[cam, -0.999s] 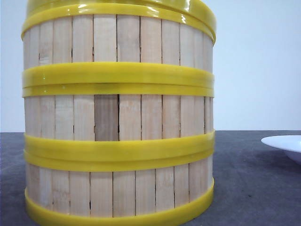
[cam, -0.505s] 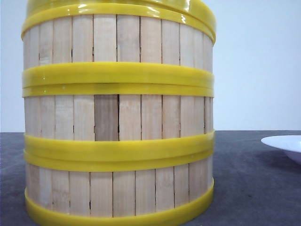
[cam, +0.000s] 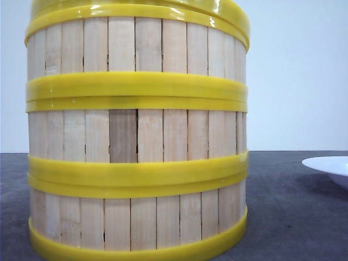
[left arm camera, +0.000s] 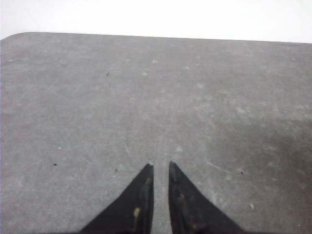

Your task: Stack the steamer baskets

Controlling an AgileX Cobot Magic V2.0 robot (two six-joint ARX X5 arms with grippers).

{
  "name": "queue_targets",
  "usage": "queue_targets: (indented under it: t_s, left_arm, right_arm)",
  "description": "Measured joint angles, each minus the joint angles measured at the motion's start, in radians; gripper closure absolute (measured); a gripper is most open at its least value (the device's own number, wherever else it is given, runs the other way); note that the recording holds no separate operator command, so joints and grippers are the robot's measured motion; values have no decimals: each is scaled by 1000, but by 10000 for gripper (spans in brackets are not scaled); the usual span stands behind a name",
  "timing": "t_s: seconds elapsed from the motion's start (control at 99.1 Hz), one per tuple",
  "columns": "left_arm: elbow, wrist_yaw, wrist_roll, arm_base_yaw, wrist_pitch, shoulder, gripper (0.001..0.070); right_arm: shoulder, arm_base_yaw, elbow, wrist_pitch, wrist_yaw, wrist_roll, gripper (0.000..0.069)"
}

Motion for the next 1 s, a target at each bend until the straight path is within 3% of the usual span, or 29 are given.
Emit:
queue_targets:
  t_s: [0.999]
  left_arm:
    - [0, 0, 0, 0, 0, 0, 679]
  right_arm:
    - [0, 0, 0, 2, 0, -18, 681]
